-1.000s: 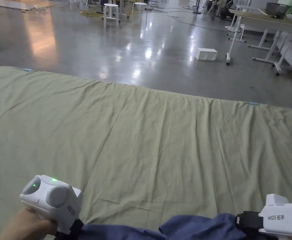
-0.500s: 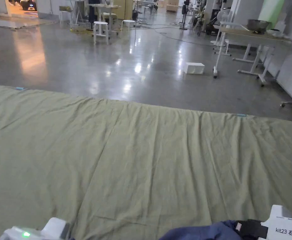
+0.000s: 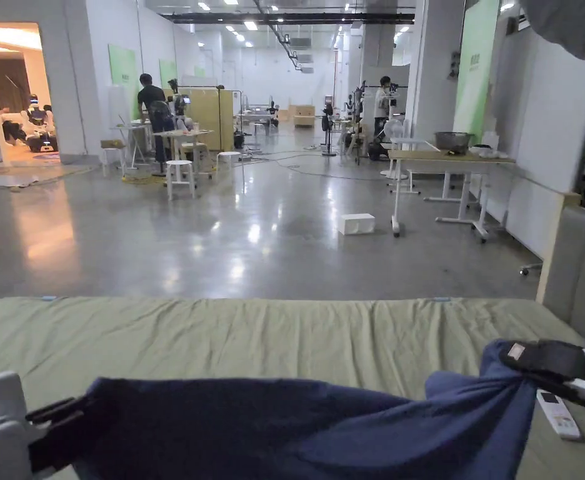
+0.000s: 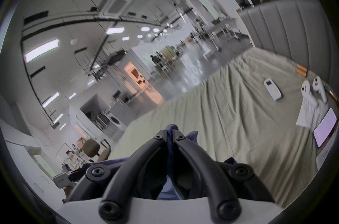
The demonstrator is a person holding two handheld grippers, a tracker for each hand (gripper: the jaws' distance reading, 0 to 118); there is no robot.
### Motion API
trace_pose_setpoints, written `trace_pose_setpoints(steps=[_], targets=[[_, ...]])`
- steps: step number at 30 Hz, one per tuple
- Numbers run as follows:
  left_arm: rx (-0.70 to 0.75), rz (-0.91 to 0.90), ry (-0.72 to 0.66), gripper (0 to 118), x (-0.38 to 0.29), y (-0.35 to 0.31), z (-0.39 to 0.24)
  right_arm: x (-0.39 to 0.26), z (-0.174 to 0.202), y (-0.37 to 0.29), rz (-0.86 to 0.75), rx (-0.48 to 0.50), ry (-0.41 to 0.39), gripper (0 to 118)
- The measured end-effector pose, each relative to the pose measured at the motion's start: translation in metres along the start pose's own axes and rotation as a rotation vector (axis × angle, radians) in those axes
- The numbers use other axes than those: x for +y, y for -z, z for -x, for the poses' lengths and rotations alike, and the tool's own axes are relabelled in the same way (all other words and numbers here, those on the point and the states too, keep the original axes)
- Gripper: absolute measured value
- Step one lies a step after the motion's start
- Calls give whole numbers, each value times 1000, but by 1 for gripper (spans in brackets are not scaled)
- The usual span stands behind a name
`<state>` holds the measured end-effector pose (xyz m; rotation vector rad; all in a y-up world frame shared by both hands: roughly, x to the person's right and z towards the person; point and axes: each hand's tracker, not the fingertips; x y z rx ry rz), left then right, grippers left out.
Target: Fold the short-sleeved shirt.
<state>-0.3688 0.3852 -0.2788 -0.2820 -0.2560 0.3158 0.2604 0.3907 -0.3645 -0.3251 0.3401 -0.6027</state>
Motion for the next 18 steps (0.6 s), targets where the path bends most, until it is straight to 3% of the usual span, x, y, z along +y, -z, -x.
trace_pose_setpoints(steps=[4,10,13,18], targets=[[3,-134,63,5,62,-38,-26,39,52,-42,-62,-33,-57,4],[52,-242,149,5,130,-71,-57,98,111,-92,-211,56,-104,4],[33,-275,130,5,153,-85,-71,121,136,-106,-277,21,-219,4],[40,-338,152,5,181,-96,-88,148,166,-117,-342,-40,-254,4]])
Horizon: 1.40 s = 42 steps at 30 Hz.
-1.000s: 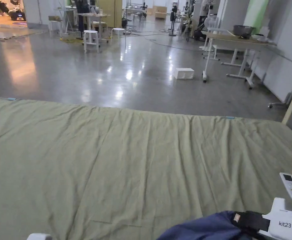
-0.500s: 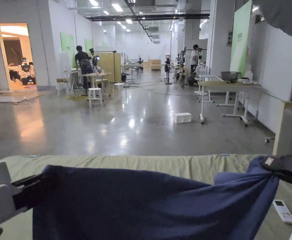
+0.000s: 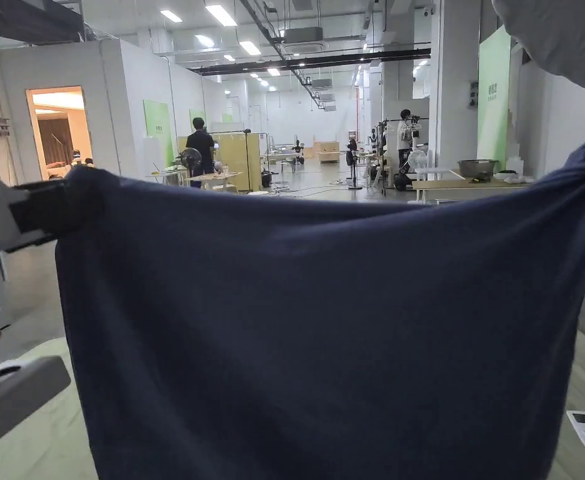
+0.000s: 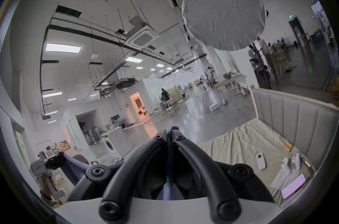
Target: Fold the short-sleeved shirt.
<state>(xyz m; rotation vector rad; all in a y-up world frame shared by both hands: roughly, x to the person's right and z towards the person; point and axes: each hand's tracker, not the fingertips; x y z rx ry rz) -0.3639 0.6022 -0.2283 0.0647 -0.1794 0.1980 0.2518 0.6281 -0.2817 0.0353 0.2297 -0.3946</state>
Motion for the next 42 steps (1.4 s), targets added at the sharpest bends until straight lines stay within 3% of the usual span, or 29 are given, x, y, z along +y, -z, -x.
trace_pose_setpoints(steps=[4,6,9,20,29,34,41,42], targets=[[-7,-29,-16,5,-4,-4,1,3,15,-16,-135,-24,-96,4],[-2,-15,-16,5,-5,0,4,2,17,-17,-115,-28,-66,4],[-6,-6,-24,5,-7,3,10,7,25,-18,-144,-49,-158,4],[1,0,-9,5,-16,17,18,-2,24,-4,-117,-49,-141,4],[29,33,-40,5,-47,59,27,-30,29,35,-101,-115,-211,4],[103,102,-8,5,-61,104,33,-39,7,73,-68,-129,-126,4],[132,133,-20,5,-83,175,39,-56,-25,145,-15,-218,-107,3],[135,132,-33,5,-85,184,40,-60,-29,152,-2,-230,-75,3]])
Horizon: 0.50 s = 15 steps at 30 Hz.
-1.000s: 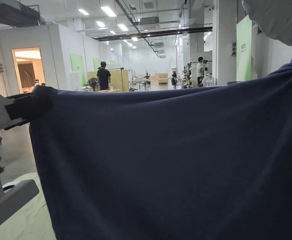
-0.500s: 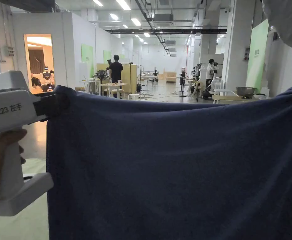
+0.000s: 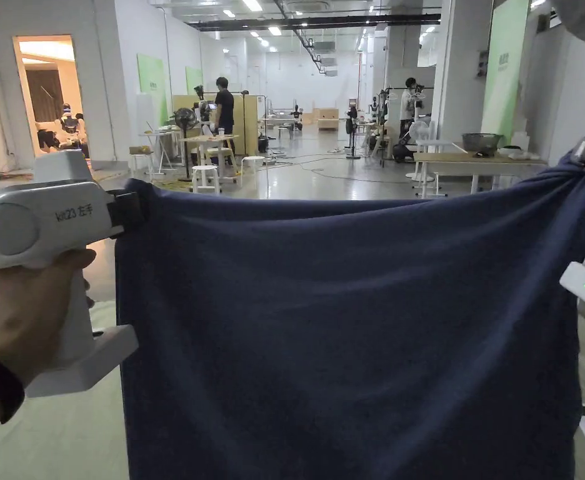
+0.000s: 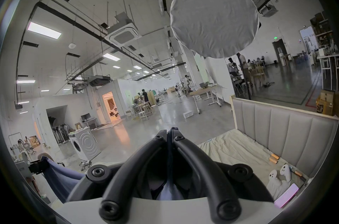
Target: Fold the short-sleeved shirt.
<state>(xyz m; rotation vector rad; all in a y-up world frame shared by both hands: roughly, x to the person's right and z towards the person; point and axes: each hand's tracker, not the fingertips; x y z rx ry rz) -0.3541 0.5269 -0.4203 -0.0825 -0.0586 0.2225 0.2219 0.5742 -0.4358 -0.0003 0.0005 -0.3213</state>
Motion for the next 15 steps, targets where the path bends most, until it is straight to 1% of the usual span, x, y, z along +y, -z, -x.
trace_pose_setpoints(steps=[2,4,5,7,9,11,12,13,15], targets=[[-2,70,-16,5,2,24,1,-2,0,15,3,12,16,3],[-37,45,14,5,0,39,2,-7,1,26,-18,20,27,3],[-29,52,25,5,0,46,2,-9,4,33,-19,21,28,3],[-22,57,19,5,2,60,4,-4,8,55,-5,4,2,3],[29,65,45,5,5,78,6,2,14,72,-15,-15,4,3],[72,86,102,5,6,92,7,4,15,86,-43,7,41,3],[69,90,86,5,6,98,10,6,17,94,-40,-1,36,3],[69,86,35,5,6,102,15,8,23,99,-40,-8,26,3],[59,66,-63,5,3,109,23,6,31,105,-43,1,-22,3]])
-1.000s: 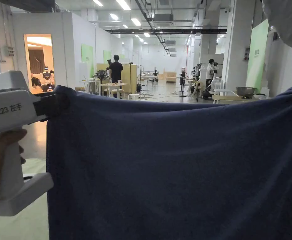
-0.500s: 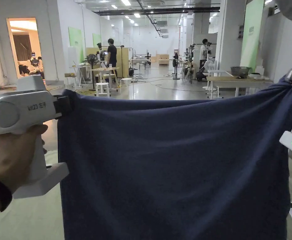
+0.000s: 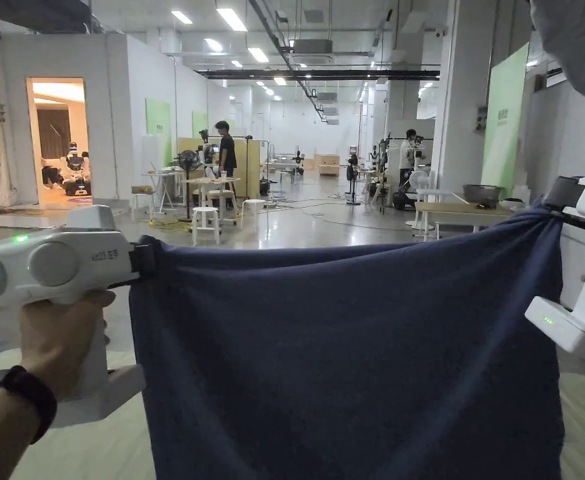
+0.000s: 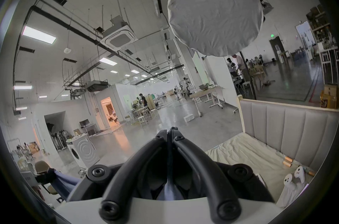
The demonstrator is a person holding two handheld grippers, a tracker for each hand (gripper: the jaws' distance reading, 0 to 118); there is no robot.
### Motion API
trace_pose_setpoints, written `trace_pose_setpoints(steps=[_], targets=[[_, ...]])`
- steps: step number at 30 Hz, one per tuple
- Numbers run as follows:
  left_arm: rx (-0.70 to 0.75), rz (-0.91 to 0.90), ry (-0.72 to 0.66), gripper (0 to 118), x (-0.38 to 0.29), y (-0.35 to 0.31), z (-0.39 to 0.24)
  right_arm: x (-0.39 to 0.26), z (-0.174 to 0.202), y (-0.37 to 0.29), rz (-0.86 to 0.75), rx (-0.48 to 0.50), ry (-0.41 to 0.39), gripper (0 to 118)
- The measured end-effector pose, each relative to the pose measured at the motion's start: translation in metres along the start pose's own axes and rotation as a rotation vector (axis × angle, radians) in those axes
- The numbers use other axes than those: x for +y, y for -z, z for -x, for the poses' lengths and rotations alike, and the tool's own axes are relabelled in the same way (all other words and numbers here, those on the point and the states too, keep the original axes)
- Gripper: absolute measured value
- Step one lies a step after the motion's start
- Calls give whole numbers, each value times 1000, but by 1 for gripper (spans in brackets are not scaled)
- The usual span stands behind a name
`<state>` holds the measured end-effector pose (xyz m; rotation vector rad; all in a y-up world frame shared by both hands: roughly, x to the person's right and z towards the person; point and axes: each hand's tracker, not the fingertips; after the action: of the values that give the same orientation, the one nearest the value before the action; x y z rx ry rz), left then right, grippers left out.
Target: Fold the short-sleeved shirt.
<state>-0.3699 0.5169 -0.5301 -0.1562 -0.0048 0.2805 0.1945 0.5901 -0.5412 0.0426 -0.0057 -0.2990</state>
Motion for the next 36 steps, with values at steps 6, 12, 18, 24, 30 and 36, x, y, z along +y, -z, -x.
trace_pose_setpoints(steps=[6,12,18,24,30,36], targets=[[48,23,43,5,-36,18,10,-38,6,11,68,12,-87,3],[-11,114,-12,5,-105,14,30,-110,-24,0,164,-4,-21,3],[-22,225,-45,5,-174,-31,58,-173,-65,-60,269,-5,142,3],[-113,298,-95,5,-245,-121,93,-231,-96,-175,318,15,102,3],[-203,416,-22,5,-334,-230,118,-302,-119,-296,423,-30,97,3],[-114,563,-160,5,-403,-283,143,-365,-135,-365,573,-110,83,3]])
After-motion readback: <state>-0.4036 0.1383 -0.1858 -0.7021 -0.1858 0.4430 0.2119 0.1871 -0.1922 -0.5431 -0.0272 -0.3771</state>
